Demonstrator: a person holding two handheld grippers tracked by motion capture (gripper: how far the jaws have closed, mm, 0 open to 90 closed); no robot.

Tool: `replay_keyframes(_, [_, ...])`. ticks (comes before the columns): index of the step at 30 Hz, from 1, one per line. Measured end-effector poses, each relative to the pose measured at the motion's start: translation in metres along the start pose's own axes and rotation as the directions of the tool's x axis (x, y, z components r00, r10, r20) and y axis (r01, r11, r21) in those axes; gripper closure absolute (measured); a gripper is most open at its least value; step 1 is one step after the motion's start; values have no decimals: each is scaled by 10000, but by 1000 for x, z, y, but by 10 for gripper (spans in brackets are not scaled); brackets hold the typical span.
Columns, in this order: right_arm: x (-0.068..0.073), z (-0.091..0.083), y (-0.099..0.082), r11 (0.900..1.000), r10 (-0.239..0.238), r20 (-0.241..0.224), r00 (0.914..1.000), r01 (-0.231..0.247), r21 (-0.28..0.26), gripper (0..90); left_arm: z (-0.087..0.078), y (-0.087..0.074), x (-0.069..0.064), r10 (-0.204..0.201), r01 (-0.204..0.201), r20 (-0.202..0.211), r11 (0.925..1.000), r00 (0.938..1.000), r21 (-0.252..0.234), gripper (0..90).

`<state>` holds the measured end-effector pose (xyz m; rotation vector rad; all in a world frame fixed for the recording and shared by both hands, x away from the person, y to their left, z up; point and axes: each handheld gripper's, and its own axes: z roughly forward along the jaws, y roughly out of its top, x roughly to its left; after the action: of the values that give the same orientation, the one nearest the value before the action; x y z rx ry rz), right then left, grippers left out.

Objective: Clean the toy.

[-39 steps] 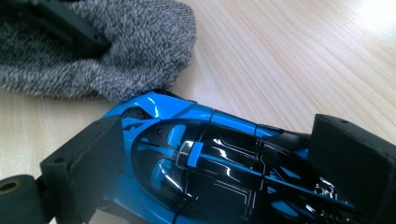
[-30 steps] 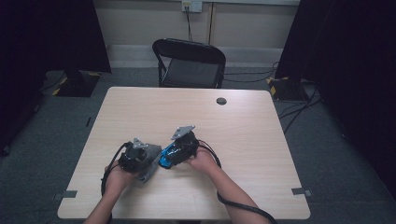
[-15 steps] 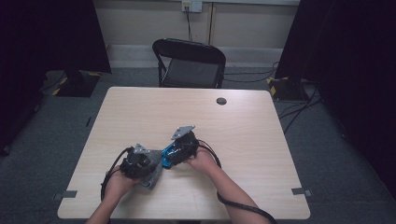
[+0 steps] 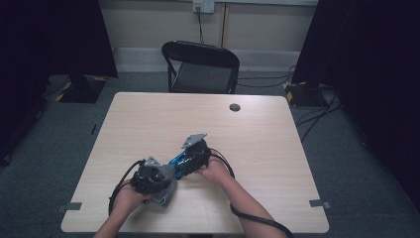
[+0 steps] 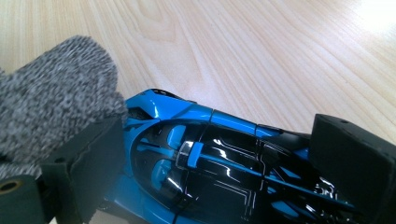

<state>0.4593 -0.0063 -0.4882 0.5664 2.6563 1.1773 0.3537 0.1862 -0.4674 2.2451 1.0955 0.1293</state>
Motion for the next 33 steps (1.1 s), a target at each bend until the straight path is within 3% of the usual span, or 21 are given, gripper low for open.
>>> replay_keyframes(11, [0,0,0,10000,1,-14,10000,-1,16,38,6,3,-17,577,-586,709,9982,9958,115,788])
replay_keyframes(16, [0,0,1,10000,46,10,10000,-46,30,38,12,7,-32,1080,-1112,1269,9936,9860,185,787])
replay_keyframes(23, [0,0,0,10000,6,18,10000,-6,-39,38,12,11,-42,1588,-1625,1577,9867,9746,107,784])
replay_keyframes(28, [0,0,0,10000,20,10,10000,-20,-21,38,4,12,-37,1675,-1700,1512,9854,9742,39,783])
replay_keyframes(33, [0,0,-1,9999,95,19,10000,-95,-97,40,-17,12,-25,1478,-1444,1241,9889,9812,-362,784])
